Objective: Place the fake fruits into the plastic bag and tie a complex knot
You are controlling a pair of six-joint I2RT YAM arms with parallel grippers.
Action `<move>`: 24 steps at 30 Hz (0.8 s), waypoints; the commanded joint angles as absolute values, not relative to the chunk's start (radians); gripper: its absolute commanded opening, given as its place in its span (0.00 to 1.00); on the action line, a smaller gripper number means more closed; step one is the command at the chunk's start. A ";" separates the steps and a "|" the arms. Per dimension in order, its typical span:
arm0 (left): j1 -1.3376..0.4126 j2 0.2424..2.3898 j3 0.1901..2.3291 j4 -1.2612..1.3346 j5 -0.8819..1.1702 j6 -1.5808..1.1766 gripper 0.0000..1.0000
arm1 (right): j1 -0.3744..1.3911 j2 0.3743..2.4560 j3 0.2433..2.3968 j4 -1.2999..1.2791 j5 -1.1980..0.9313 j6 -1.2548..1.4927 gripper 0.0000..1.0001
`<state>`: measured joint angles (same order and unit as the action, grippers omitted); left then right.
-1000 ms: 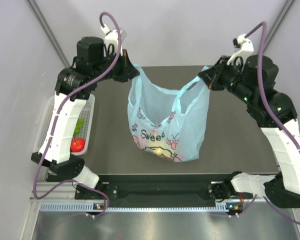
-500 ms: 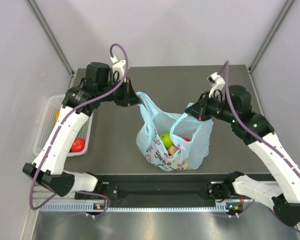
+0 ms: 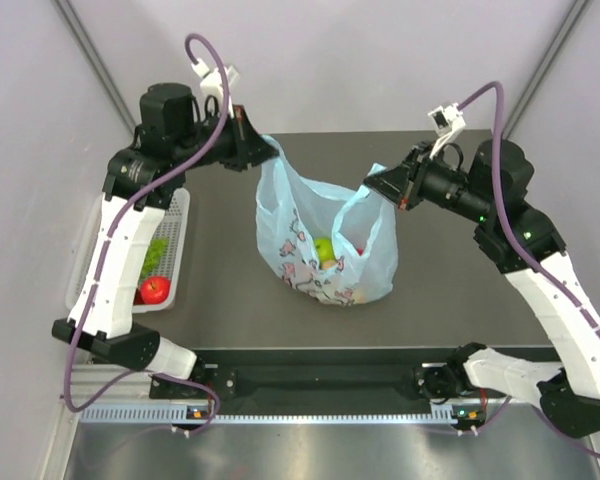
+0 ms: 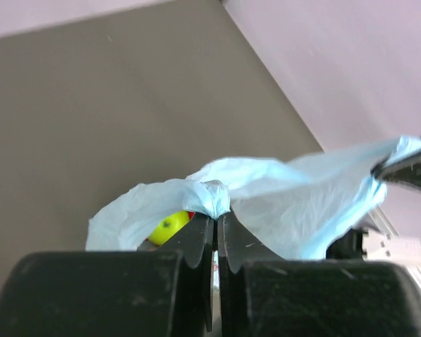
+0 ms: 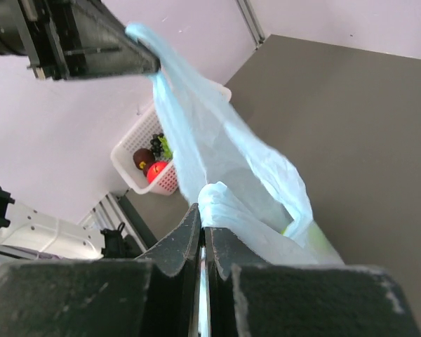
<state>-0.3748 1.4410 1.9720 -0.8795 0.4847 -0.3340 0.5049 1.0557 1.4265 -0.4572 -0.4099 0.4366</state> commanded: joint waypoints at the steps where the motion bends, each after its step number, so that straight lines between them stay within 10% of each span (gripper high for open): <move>1: -0.341 1.520 2.094 -0.857 0.486 -0.327 0.00 | 0.492 1.103 1.502 -0.396 -0.414 0.425 0.00; 14: -0.341 1.489 1.828 -0.713 0.526 -0.301 0.00 | 0.489 1.175 1.358 -0.272 -0.446 0.405 0.03; 18: -0.341 1.509 1.867 -0.745 0.522 -0.290 0.00 | 0.489 1.163 1.345 -0.236 -0.463 0.394 0.34; 24: -0.339 1.512 1.899 -0.775 0.500 -0.275 0.00 | 0.489 1.097 1.237 -0.177 -0.495 0.327 0.52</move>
<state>-0.3412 1.5215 1.8526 -0.7971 0.5045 -0.2989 0.5007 1.1473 1.2800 -0.2626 -0.4473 0.3851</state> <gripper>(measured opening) 0.022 0.466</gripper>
